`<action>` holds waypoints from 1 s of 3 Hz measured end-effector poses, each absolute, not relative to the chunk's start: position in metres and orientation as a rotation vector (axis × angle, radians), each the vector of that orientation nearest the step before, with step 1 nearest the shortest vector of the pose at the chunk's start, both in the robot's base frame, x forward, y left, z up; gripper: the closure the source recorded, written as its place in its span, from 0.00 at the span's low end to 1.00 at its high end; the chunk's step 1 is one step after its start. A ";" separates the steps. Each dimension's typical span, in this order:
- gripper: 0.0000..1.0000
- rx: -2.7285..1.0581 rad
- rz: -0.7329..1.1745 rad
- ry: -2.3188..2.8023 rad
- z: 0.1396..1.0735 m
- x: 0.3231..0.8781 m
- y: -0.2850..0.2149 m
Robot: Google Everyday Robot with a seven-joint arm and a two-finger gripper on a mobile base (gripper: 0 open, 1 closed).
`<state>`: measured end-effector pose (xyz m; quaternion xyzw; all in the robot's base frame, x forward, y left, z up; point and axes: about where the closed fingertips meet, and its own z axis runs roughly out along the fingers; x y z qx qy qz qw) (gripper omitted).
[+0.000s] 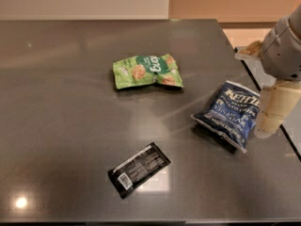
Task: Move blue chip bag near green rice chip bag
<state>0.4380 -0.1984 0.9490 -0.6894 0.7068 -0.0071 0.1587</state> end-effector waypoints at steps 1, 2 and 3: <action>0.00 -2.095 0.017 1.948 0.926 0.435 -0.194; 0.00 -2.201 0.066 1.903 0.900 0.433 -0.191; 0.00 -2.255 0.099 1.868 0.881 0.437 -0.187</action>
Offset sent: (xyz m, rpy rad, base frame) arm -0.0093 0.0070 -0.0765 -0.0630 0.1510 0.2597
